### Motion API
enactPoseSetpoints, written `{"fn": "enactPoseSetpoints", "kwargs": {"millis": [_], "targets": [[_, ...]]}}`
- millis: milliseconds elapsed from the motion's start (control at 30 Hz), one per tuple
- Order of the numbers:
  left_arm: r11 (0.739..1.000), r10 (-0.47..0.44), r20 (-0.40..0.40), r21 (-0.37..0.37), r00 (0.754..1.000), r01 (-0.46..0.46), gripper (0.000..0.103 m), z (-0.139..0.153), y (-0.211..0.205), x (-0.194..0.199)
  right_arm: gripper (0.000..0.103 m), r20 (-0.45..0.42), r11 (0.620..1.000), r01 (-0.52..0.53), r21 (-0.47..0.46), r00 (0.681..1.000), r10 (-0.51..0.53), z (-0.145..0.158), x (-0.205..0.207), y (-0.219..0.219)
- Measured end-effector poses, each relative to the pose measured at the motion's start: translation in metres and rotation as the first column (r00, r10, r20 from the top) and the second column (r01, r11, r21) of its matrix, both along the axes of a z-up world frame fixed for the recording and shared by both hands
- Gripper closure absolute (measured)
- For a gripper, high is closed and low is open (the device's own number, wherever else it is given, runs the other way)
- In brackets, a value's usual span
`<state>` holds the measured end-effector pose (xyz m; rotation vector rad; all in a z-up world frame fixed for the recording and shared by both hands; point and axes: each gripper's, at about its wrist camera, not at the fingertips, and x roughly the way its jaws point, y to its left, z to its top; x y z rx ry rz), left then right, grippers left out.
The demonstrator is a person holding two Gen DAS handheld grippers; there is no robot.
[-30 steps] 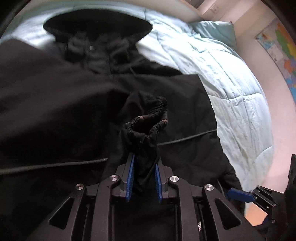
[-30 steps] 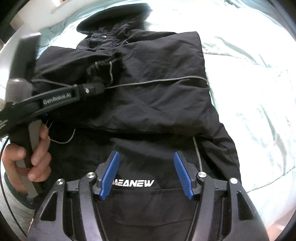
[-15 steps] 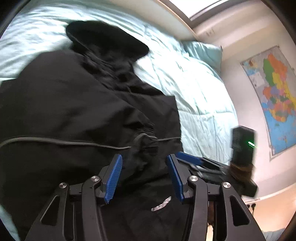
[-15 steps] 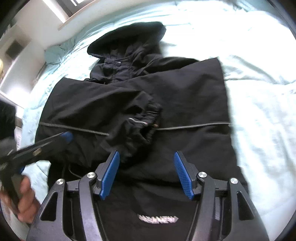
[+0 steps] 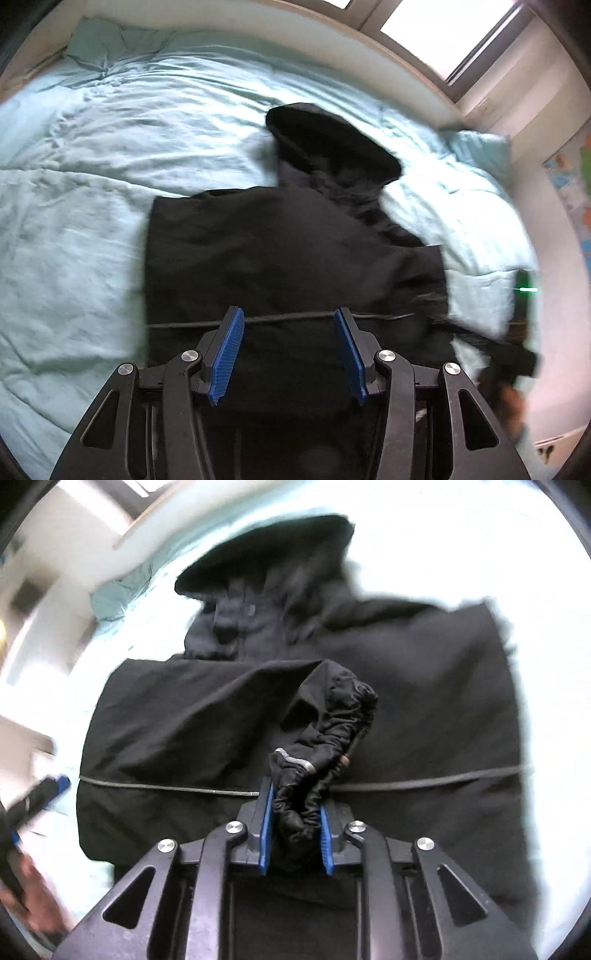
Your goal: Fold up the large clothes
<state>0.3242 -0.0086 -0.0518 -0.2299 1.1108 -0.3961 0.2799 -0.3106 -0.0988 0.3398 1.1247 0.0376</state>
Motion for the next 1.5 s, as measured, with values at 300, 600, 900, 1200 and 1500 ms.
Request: {"fn": "enactPoseSetpoints", "kwargs": {"millis": [300, 600, 900, 1200, 1500], "targets": [[0.974, -0.099, -0.108, 0.192, 0.989, 0.119, 0.051, -0.088, -0.053, 0.024, 0.079, -0.011, 0.974, 0.029, -0.224, 0.999, -0.032, 0.012, -0.013, -0.078], [0.978, -0.093, -0.114, 0.178, 0.989, 0.113, 0.051, -0.08, -0.04, 0.021, 0.065, -0.138, 0.997, 0.061, -0.055, 0.988, -0.068, -0.051, -0.003, -0.108], [0.989, -0.001, -0.091, 0.147, 0.996, 0.015, 0.051, -0.047, -0.032, 0.035, 0.028, -0.041, 0.992, -0.032, -0.118, 0.999, 0.028, 0.001, -0.003, -0.059], [0.966, 0.126, -0.142, 0.241, 0.982, -0.089, 0.051, -0.105, -0.02, 0.08, 0.033, -0.149, 0.984, -0.065, -0.166, 0.988, 0.04, -0.08, 0.061, -0.047], [0.979, -0.103, -0.106, 0.162, 0.989, 0.119, 0.05, -0.053, -0.011, 0.026, 0.033, -0.075, 0.967, -0.157, -0.2, 0.987, 0.144, -0.024, 0.021, -0.034]]}}
